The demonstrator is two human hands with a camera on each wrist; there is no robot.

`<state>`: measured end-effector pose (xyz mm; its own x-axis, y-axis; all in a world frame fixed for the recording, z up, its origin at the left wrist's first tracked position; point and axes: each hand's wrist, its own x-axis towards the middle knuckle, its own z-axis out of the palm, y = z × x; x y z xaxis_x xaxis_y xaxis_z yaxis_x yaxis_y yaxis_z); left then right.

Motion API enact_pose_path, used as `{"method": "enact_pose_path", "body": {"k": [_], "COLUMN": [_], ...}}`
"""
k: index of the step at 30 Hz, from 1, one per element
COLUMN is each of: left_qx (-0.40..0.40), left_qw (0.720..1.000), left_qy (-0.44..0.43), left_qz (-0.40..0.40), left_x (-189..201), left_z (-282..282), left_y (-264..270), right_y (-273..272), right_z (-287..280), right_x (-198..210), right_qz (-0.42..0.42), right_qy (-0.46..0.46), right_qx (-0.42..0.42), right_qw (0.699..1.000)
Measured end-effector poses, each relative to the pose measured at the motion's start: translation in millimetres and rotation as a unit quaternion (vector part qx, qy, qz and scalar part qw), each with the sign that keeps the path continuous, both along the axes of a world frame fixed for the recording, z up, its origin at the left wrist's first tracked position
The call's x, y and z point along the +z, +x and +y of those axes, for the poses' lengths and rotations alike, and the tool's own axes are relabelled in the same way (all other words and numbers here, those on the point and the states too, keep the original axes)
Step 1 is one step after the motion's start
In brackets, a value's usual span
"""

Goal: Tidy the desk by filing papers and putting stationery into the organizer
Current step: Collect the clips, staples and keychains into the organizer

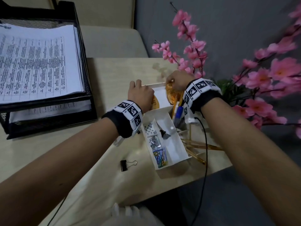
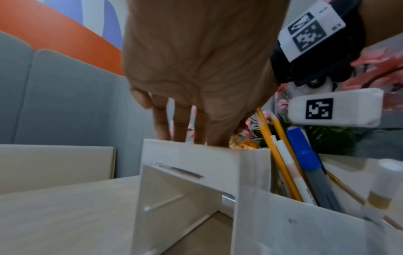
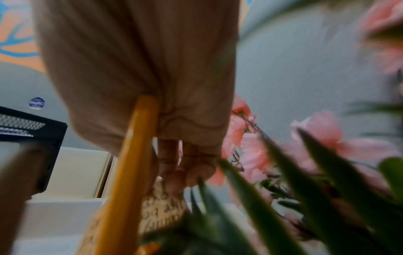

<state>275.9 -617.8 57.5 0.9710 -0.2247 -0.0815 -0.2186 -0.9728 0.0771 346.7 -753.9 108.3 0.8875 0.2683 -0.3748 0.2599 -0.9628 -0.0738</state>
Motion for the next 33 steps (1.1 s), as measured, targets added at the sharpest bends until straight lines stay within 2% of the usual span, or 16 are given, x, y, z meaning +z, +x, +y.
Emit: {"method": "enact_pose_path", "body": {"k": [6, 9, 12, 14, 16, 18, 20, 22, 25, 29, 33], "left_qx": [-0.033, -0.004, 0.057, 0.051, 0.004, -0.041, -0.062, -0.081, -0.108, -0.079, -0.047], "left_qw": [0.996, 0.990, 0.973, 0.970, 0.972, 0.961, 0.948, 0.943, 0.948, 0.955, 0.954], "left_qy": [-0.070, -0.140, -0.222, -0.238, -0.193, -0.138, -0.105, -0.063, -0.035, -0.086, -0.134], "left_qz": [0.050, 0.031, -0.019, 0.022, 0.132, 0.236, 0.294, 0.317, 0.297, 0.274, 0.265], "left_x": [0, -3, -13, -22, -33, -45, -56, -67, -77, -86, -87], "left_z": [0, 11, 36, 54, 67, 73, 73, 69, 63, 65, 74], "left_y": [8, -1, -21, -40, -62, -86, -107, -123, -139, -148, -146], "right_y": [4, -8, -35, -61, -85, -105, -120, -133, -146, -161, -178], "right_z": [5, 15, 38, 57, 74, 86, 91, 93, 93, 92, 83], "right_x": [-2, -1, -3, -12, -33, -58, -79, -93, -104, -114, -121], "right_qz": [-0.050, -0.104, -0.169, -0.163, -0.113, -0.039, 0.033, 0.069, 0.054, 0.036, 0.042], "right_qy": [0.029, 0.134, 0.277, 0.328, 0.345, 0.294, 0.188, 0.101, 0.008, -0.011, 0.036], "right_qx": [-0.071, -0.085, -0.083, -0.081, -0.091, -0.089, -0.062, -0.031, 0.014, 0.011, -0.036], "right_qw": [0.996, 0.982, 0.942, 0.927, 0.927, 0.951, 0.980, 0.992, 0.998, 0.999, 0.998]}}
